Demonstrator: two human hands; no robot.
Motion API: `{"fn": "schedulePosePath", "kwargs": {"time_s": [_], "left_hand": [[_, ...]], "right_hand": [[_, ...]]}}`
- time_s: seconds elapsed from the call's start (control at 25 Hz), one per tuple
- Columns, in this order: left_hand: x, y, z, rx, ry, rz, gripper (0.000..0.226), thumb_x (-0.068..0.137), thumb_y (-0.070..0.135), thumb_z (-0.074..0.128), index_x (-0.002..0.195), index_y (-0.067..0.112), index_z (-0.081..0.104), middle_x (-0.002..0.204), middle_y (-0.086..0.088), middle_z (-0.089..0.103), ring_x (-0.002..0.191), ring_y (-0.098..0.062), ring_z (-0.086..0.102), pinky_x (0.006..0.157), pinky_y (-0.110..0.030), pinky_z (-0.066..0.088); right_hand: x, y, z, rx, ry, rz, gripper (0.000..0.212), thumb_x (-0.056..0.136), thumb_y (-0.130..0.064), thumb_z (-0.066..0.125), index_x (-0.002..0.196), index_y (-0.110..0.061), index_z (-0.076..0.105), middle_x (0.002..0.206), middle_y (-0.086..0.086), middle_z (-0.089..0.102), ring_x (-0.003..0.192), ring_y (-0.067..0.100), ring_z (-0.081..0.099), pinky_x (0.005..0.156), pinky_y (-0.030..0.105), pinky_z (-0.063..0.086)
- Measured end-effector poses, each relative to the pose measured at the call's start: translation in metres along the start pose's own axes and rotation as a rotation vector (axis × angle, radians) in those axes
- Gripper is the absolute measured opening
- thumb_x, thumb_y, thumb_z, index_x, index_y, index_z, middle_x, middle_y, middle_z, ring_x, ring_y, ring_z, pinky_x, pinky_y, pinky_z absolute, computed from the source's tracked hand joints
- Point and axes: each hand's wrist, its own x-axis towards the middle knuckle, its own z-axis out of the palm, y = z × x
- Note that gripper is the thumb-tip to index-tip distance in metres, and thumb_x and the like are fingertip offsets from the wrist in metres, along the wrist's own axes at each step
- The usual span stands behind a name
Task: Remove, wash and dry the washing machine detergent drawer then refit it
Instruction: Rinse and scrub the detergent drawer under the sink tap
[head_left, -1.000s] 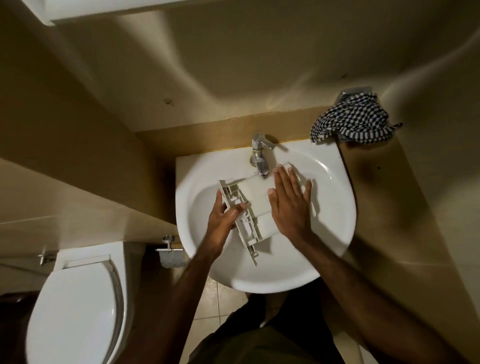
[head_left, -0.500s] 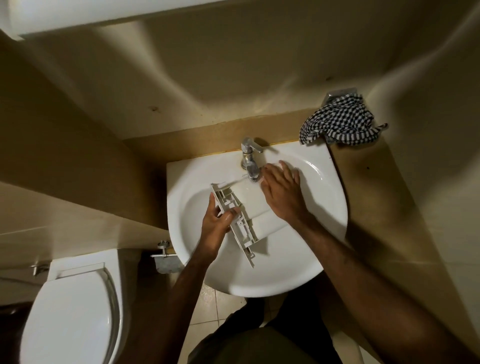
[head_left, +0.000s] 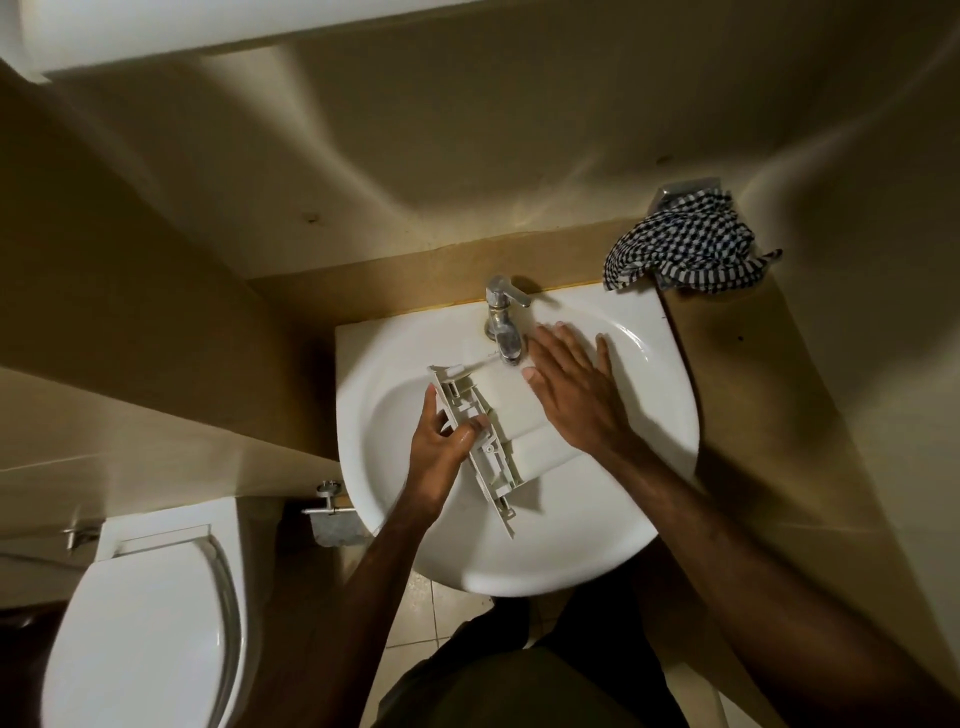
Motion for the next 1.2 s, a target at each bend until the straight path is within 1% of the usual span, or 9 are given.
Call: {"fn": "schedulePosePath", "kwargs": {"time_s": [0.12, 0.16, 0.32, 0.52, 0.68, 0.84, 0.96, 1.08, 1.2], "left_hand": [[0.000, 0.001, 0.004, -0.019, 0.000, 0.006, 0.057, 0.087, 0.037, 0.073, 0.140, 0.043, 0.051, 0.120, 0.004, 0.076, 0.106, -0.014, 0.074, 0.079, -0.026, 0.062], [0.000, 0.001, 0.003, -0.022, 0.004, 0.010, 0.056, 0.088, 0.036, 0.073, 0.139, 0.043, 0.051, 0.120, 0.004, 0.076, 0.106, -0.015, 0.074, 0.080, -0.028, 0.062], [-0.003, 0.000, -0.005, -0.036, 0.032, -0.008, 0.062, 0.084, 0.043, 0.074, 0.141, 0.040, 0.051, 0.119, 0.005, 0.076, 0.105, -0.015, 0.075, 0.077, -0.030, 0.064], [-0.004, -0.001, -0.007, -0.051, 0.047, -0.003, 0.060, 0.084, 0.045, 0.073, 0.140, 0.043, 0.051, 0.119, 0.006, 0.076, 0.103, -0.016, 0.076, 0.072, -0.032, 0.065], [-0.005, -0.003, -0.003, -0.112, 0.080, 0.006, 0.055, 0.091, 0.033, 0.074, 0.141, 0.039, 0.051, 0.118, 0.001, 0.077, 0.102, -0.019, 0.077, 0.069, -0.029, 0.062], [-0.005, -0.007, -0.005, -0.142, 0.104, -0.013, 0.055, 0.094, 0.027, 0.074, 0.143, 0.037, 0.049, 0.117, -0.002, 0.077, 0.101, -0.020, 0.077, 0.068, -0.028, 0.062], [-0.003, -0.007, -0.006, -0.115, 0.070, -0.010, 0.058, 0.088, 0.038, 0.075, 0.140, 0.041, 0.050, 0.116, 0.001, 0.077, 0.101, -0.017, 0.077, 0.068, -0.028, 0.062], [-0.002, -0.007, -0.007, -0.099, 0.067, -0.016, 0.063, 0.083, 0.045, 0.074, 0.141, 0.041, 0.049, 0.116, 0.002, 0.077, 0.101, -0.017, 0.077, 0.069, -0.029, 0.062], [-0.003, -0.008, -0.005, -0.112, 0.079, -0.019, 0.065, 0.082, 0.047, 0.075, 0.141, 0.039, 0.049, 0.117, 0.001, 0.077, 0.101, -0.017, 0.077, 0.069, -0.028, 0.062]], "right_hand": [[-0.013, -0.019, 0.003, -0.022, 0.002, 0.224, 0.059, 0.110, -0.047, 0.030, 0.163, -0.021, 0.026, 0.172, 0.007, 0.016, 0.160, 0.024, 0.007, 0.124, 0.064, 0.007], [-0.027, -0.035, 0.009, -0.034, 0.026, 0.222, 0.060, 0.110, -0.045, 0.030, 0.164, -0.019, 0.022, 0.172, 0.008, 0.013, 0.160, 0.025, 0.006, 0.124, 0.066, 0.005], [-0.074, -0.052, 0.019, -0.046, 0.037, -0.177, 0.061, 0.106, -0.023, 0.041, 0.164, -0.016, 0.022, 0.173, 0.007, 0.011, 0.160, 0.023, 0.011, 0.120, 0.069, 0.015], [-0.018, -0.056, 0.005, -0.023, -0.044, -0.361, 0.056, 0.103, -0.018, 0.037, 0.159, -0.017, 0.036, 0.171, 0.002, 0.021, 0.159, 0.017, 0.015, 0.125, 0.055, 0.018], [-0.024, -0.068, 0.013, 0.049, 0.001, -0.193, 0.053, 0.108, -0.023, 0.039, 0.160, -0.019, 0.033, 0.171, 0.002, 0.020, 0.159, 0.018, 0.014, 0.124, 0.053, 0.020], [-0.090, -0.031, 0.023, -0.078, -0.030, -0.198, 0.061, 0.111, -0.040, 0.032, 0.165, -0.018, 0.015, 0.174, 0.003, 0.006, 0.160, 0.023, 0.007, 0.122, 0.062, 0.021], [-0.083, -0.012, 0.018, -0.124, -0.041, -0.084, 0.066, 0.110, -0.050, 0.028, 0.165, -0.018, 0.012, 0.174, 0.001, 0.005, 0.160, 0.026, 0.005, 0.122, 0.064, 0.019], [-0.071, -0.022, 0.017, -0.045, -0.004, 0.006, 0.067, 0.110, -0.048, 0.031, 0.165, -0.015, 0.012, 0.174, 0.002, 0.004, 0.160, 0.023, 0.005, 0.125, 0.059, 0.017], [-0.072, -0.052, 0.021, 0.119, 0.042, 0.276, 0.069, 0.110, -0.043, 0.036, 0.165, -0.010, 0.009, 0.174, 0.007, 0.001, 0.160, 0.022, 0.002, 0.128, 0.054, 0.013]]}}
